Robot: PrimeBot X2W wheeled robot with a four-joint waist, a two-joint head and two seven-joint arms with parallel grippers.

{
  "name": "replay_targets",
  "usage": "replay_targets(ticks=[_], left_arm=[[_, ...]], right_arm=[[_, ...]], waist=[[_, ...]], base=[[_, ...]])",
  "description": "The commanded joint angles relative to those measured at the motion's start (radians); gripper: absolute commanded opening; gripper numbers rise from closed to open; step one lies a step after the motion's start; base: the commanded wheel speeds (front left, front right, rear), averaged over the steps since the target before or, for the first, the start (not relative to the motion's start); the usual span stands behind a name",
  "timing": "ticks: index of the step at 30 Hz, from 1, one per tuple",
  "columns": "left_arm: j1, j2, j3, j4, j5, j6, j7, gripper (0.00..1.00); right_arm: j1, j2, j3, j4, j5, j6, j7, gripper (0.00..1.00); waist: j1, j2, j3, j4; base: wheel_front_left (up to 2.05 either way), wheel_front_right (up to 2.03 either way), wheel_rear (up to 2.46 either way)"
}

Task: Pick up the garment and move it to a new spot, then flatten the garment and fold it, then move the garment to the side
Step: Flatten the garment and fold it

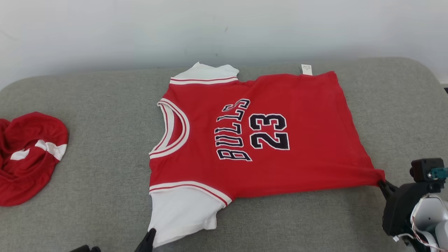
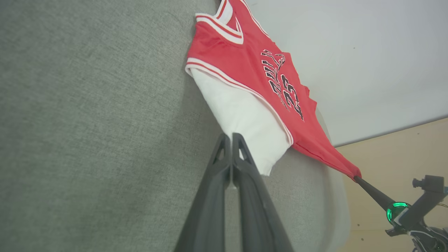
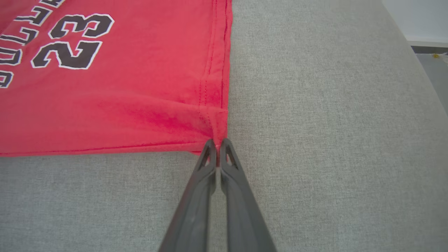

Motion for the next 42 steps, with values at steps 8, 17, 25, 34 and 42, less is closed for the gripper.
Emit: replay_targets(ticks=[8, 17, 25, 34, 42], left_arm=[[0.091, 0.012, -0.008, -0.015, -0.046, 0.027, 0.045, 0.0], [0.178, 0.024, -0.036, -0.031, -0.108, 0.045, 0.13, 0.0], [0.184, 0.035, -0.027, -0.07, -0.116, 0.053, 0.137, 0.0], [0.036, -0.018, -0.019, -0.045, -0.073, 0.034, 0.084, 0.0], [-0.138, -0.08, 0.002, 0.049, -0.031, 0.007, 0.008, 0.0]], right_arm=[[0.11, 0.033, -0.065, -0.04, -0.046, -0.002, 0.059, 0.0], [0.185, 0.036, -0.085, -0.037, -0.062, -0.002, 0.113, 0.0], [0.203, 0.043, -0.097, -0.054, -0.069, -0.002, 0.107, 0.0], [0.143, 0.051, -0.084, -0.064, -0.075, -0.002, 0.035, 0.0], [0.043, 0.077, -0.069, -0.019, -0.052, -0.002, -0.036, 0.0]], waist=[[0.0001, 0.0001, -0.019, 0.015], [0.0001, 0.0001, -0.039, 0.023], [0.0001, 0.0001, -0.047, 0.025], [0.0001, 0.0001, -0.05, 0.032], [0.0001, 0.0001, -0.018, 0.027]], base=[[0.0, 0.0, 0.0], [0.0, 0.0, 0.0], [0.0, 0.0, 0.0], [0.0, 0.0, 0.0], [0.0, 0.0, 0.0]])
